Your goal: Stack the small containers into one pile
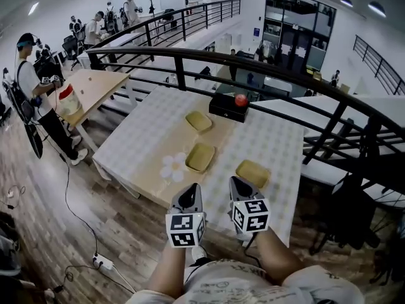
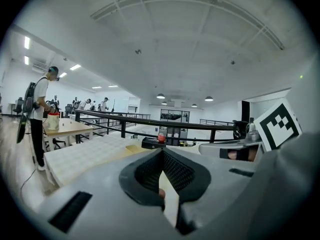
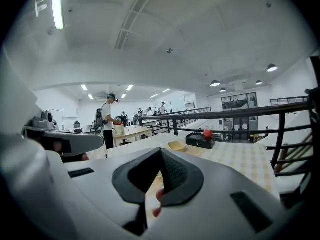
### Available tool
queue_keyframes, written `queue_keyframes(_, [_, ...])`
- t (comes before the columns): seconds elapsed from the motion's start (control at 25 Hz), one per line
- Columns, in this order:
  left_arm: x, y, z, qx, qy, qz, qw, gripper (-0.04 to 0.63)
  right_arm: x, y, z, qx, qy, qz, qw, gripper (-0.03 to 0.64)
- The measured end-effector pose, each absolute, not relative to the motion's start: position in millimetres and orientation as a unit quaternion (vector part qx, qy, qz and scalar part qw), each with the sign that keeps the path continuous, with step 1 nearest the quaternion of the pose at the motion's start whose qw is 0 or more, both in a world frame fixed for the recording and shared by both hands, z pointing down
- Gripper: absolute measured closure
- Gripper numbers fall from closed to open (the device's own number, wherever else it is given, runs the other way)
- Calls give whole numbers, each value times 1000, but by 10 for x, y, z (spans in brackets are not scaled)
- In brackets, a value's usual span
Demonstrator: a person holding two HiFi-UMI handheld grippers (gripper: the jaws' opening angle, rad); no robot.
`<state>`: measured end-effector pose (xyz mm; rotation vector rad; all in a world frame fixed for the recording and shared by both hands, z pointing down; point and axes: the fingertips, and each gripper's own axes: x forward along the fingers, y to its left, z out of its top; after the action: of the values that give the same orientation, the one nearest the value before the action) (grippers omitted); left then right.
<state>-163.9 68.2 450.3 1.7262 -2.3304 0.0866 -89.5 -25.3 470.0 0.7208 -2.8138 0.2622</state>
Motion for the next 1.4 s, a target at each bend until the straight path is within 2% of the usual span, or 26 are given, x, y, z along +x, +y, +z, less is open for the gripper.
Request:
queue_keyframes(0.24, [-2195, 274, 4592, 619, -774, 32, 131, 597, -1363, -604, 4772, 283, -947, 97, 116, 618])
queue_keyframes(0.52, [-2382, -9, 4555, 641, -753, 34, 146, 597, -1431, -850, 4696, 318, -933, 116, 119, 618])
queue_keyframes(0.96, [-2193, -456, 4676, 661, -733, 49, 153, 597, -1258, -1254, 4765, 334, -928, 118, 114, 618])
queue_keyframes(1.4, [-1668, -1039, 4954, 702, -686, 73, 176, 597, -694, -1644, 5078, 368, -910, 99, 166, 618])
